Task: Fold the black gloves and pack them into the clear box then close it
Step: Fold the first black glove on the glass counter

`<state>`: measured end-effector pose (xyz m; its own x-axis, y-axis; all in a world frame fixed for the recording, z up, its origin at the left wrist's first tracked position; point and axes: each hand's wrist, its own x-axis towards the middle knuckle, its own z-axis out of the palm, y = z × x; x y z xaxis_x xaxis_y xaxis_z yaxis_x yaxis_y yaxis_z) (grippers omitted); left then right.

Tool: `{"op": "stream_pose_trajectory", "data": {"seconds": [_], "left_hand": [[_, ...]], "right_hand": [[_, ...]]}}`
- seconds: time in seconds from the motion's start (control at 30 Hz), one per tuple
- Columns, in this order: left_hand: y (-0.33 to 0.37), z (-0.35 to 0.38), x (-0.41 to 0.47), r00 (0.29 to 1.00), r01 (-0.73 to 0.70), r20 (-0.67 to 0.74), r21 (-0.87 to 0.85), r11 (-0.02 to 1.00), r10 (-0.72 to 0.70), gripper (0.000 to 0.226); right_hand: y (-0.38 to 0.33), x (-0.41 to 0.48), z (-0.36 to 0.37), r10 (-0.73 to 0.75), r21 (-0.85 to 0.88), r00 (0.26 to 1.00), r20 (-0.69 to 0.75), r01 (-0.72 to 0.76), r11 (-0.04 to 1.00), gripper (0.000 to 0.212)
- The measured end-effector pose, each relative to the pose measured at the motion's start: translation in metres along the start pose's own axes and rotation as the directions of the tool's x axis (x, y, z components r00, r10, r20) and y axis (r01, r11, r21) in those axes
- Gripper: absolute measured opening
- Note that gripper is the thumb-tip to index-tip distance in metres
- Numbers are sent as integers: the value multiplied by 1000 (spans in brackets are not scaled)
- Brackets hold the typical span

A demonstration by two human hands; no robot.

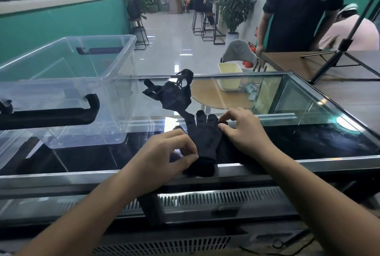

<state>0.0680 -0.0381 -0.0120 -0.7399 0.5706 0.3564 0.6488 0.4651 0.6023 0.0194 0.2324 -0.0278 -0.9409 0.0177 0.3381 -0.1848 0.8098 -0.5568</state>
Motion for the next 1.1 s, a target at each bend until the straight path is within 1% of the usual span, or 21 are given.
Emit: {"op": "stream_pose_trajectory", "data": {"seconds": [0.1, 0.17, 0.27, 0.33, 0.4, 0.47, 0.53, 0.57, 0.6, 0.7, 0.77, 0.87, 0.93, 1.03, 1.1], "left_hand": [[-3, 3, -6, 998, -58, 22, 112, 992, 56, 14], [-3, 6, -8, 996, -89, 33, 154, 984, 84, 15], [-4, 7, -7, 994, -109, 43, 178, 978, 103, 13], [-5, 7, -7, 994, -101, 56, 161, 982, 93, 17], [-7, 6, -7, 995, -84, 62, 135, 987, 76, 23], [-9, 5, -6, 995, -79, 65, 138, 987, 70, 25], [-10, 5, -5, 994, -98, 66, 164, 982, 88, 23], [-10, 6, -4, 993, -113, 65, 172, 979, 103, 22], [-9, 7, -4, 992, -122, 62, 169, 978, 113, 21], [-7, 10, -5, 993, -112, 54, 120, 986, 106, 21], [-7, 10, -4, 995, -88, 48, 90, 992, 84, 21], [-9, 9, -3, 998, -60, 34, 56, 997, 59, 22], [-11, 10, -3, 998, -52, 32, 44, 998, 51, 21], [-12, 11, -4, 999, -45, 30, 34, 998, 44, 20], [-12, 11, -4, 998, -49, 30, 32, 998, 48, 21]], "right_hand": [[0, 0, 0, 8, -13, 1000, 3, -8, 1000, 6], [0, 0, 1, 9, -18, 1000, 12, -8, 1000, 6], [1, 1, 1, 13, -12, 1000, 7, -13, 1000, 7], [1, 0, 0, 13, 26, 999, -32, -13, 1000, 9], [1, -3, -2, -25, 49, 997, -74, 28, 998, 8], [-1, -7, -3, -98, 34, 991, -92, 102, 994, 8], [-4, -9, -1, -157, -2, 985, -77, 158, 987, 10], [-4, -8, 1, -162, -19, 985, -65, 161, 987, 12], [-4, -4, 3, -136, -29, 989, -49, 135, 990, 15], [-2, 17, 3, 41, -40, 998, 40, -39, 998, 27], [-2, 31, 2, 91, -28, 992, 88, -89, 996, 29], [-6, 44, 2, 91, -25, 986, 139, -88, 996, 28], [-9, 47, 4, 73, -30, 986, 147, -70, 997, 21], [-6, 46, 5, 40, 37, 995, 87, -43, 998, 9], [-2, 45, 4, 23, 59, 999, 40, -26, 998, 10]]}}
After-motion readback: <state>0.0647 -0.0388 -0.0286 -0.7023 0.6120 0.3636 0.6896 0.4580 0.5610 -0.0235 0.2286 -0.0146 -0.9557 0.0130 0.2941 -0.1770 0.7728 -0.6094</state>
